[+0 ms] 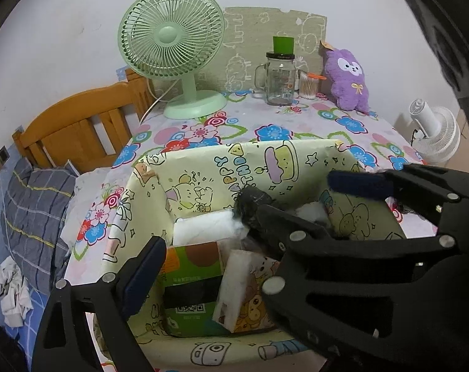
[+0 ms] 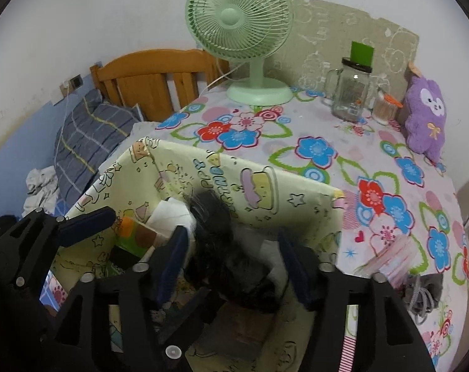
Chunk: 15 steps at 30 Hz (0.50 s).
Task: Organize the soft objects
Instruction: 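Release the yellow pack into the box with the left tool while the right tool lowers and releases the umbrella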
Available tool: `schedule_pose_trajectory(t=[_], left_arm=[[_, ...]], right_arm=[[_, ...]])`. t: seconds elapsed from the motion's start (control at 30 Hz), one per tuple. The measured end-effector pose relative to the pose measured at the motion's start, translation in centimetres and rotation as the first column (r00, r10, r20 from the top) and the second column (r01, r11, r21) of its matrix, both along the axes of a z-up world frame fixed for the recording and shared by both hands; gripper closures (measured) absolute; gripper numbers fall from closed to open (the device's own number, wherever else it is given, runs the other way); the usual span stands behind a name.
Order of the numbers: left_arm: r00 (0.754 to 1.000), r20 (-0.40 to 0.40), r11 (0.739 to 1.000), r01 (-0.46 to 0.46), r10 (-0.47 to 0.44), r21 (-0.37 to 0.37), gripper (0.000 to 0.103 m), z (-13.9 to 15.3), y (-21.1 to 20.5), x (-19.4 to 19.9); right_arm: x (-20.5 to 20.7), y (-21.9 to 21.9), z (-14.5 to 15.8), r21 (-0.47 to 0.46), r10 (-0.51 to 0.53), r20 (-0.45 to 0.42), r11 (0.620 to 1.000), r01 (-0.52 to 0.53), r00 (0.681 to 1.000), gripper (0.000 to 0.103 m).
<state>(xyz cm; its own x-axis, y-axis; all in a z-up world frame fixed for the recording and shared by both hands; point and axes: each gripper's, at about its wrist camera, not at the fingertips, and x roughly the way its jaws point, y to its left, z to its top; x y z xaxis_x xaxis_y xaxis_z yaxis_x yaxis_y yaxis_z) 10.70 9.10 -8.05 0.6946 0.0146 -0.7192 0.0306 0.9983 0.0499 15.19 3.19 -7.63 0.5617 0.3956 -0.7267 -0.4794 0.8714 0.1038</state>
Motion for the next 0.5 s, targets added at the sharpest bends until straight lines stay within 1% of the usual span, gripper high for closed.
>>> schedule_pose_trajectory(t=[0.03,0.1,0.2,0.37,0.5], left_arm=[[1.0,0.002,1.0,0.0,0.0,0.001,0.008,0.1,0.0,0.0],[1.0,0.006,1.0,0.002,-0.002,0.0,0.008,0.3,-0.2,-0.2],[1.0,0.015,1.0,0.007,-0.007,-0.001,0.008,0.7,-0.6,-0.4],[0.999,0.033,1.0,0.013,-0.013,-0.004,0.007,1.4,-1.6,-1.0],[0.998,0.051,0.999,0.032,-0.031,-0.009,0.004,2.0,-2.5,-1.6]], right_arm=[[-0.1,-0.2,0.2,-0.002,-0.007,0.012,1.0,0.007,1.0,0.029],[-0.4,-0.5,0.5,-0.002,-0.012,0.033,1.0,0.012,0.999,0.022],[-0.9,-1.1,1.2,-0.002,-0.023,0.07,1.0,0.023,0.997,0.018],[-2.0,-2.4,2.3,-0.003,-0.048,0.131,0.999,0.049,0.99,0.015],[-2.5,-3.4,2.9,0.009,-0.062,0.14,0.998,0.061,0.988,0.013]])
